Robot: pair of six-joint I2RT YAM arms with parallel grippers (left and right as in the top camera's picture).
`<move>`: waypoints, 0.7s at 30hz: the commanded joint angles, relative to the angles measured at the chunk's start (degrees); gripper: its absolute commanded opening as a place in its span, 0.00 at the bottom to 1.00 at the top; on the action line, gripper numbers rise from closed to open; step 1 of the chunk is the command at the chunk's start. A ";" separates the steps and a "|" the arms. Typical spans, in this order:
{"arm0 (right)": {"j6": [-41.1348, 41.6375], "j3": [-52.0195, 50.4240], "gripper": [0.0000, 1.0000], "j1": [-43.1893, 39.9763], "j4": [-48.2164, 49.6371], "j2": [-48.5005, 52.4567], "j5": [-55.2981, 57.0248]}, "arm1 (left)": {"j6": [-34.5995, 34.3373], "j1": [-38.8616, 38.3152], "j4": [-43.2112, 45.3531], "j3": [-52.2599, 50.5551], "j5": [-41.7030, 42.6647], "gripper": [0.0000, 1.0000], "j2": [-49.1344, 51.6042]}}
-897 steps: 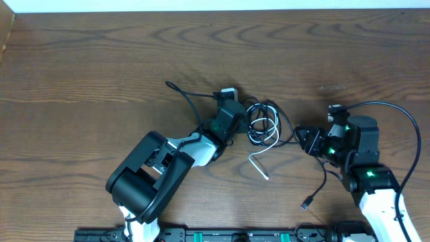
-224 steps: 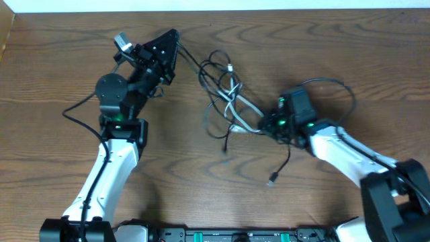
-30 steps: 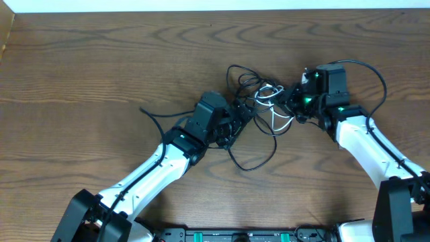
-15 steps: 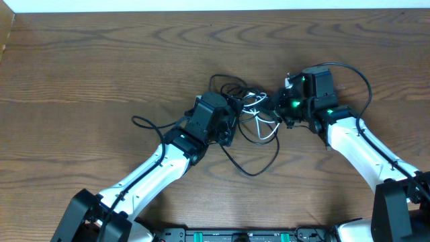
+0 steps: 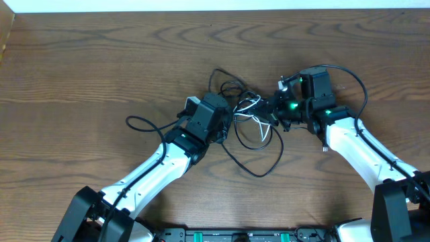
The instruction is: Untangle cables
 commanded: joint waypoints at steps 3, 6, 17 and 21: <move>-5.84 0.15 0.01 0.11 -2.84 -0.79 1.86 | 9.49 2.78 -0.79 0.50 -2.78 0.08 0.57; -8.41 0.15 0.01 0.13 -7.65 -0.79 6.56 | 14.16 4.48 0.48 0.50 -1.53 0.08 0.57; -19.28 0.13 0.01 -0.17 -20.00 -0.79 21.05 | 46.86 10.27 20.46 0.50 22.32 0.07 0.57; -20.90 0.15 0.01 -0.87 -23.23 -0.79 31.56 | 51.67 11.43 20.13 0.50 26.88 0.08 0.57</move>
